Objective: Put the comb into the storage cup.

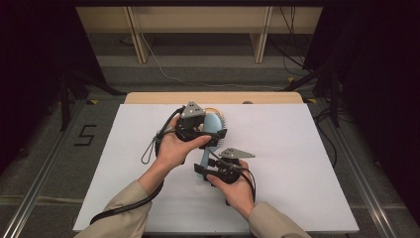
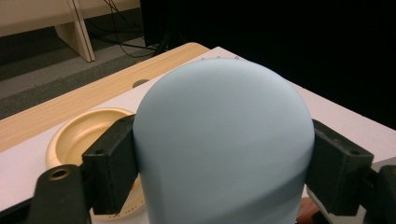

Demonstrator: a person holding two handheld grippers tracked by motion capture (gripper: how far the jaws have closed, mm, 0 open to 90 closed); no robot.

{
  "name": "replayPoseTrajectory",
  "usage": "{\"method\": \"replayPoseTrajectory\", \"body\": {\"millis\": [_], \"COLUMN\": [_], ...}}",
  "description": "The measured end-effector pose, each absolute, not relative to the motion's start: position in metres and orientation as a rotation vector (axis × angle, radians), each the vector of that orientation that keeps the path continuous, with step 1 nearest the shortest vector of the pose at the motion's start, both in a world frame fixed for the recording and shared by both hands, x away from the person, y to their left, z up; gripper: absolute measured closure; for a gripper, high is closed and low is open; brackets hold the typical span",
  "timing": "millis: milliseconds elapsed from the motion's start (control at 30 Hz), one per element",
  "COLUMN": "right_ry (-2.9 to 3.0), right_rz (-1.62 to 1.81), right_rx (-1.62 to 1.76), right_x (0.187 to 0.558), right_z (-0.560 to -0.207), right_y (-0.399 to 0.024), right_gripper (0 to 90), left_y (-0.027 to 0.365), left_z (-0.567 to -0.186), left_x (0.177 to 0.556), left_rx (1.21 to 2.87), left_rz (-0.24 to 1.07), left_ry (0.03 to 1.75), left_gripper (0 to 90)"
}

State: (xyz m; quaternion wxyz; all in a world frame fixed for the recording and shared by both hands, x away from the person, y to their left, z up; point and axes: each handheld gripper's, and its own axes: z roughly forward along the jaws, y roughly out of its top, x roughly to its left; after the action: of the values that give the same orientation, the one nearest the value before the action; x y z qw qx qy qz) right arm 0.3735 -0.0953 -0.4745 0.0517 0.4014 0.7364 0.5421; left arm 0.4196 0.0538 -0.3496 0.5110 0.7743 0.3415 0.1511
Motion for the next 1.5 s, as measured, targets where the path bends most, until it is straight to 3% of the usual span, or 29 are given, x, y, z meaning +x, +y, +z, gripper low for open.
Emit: {"method": "replayPoseTrajectory", "body": {"millis": [500, 1500], "right_ry": [2.182, 2.18], "right_rz": [1.563, 1.383], "right_rx": [1.107, 0.89], "right_x": [0.374, 0.371], "right_z": [-0.468, -0.455], "right_y": [-0.097, -0.129], "right_gripper": [16.2, 11.8], "left_y": [0.056, 0.072], "left_z": [-0.348, -0.343], "left_x": [0.418, 0.425], "left_rx": [1.845, 1.731], "left_rz": [0.413, 0.563], "left_ry": [0.808, 0.853], "left_gripper": [20.2, 20.1]}}
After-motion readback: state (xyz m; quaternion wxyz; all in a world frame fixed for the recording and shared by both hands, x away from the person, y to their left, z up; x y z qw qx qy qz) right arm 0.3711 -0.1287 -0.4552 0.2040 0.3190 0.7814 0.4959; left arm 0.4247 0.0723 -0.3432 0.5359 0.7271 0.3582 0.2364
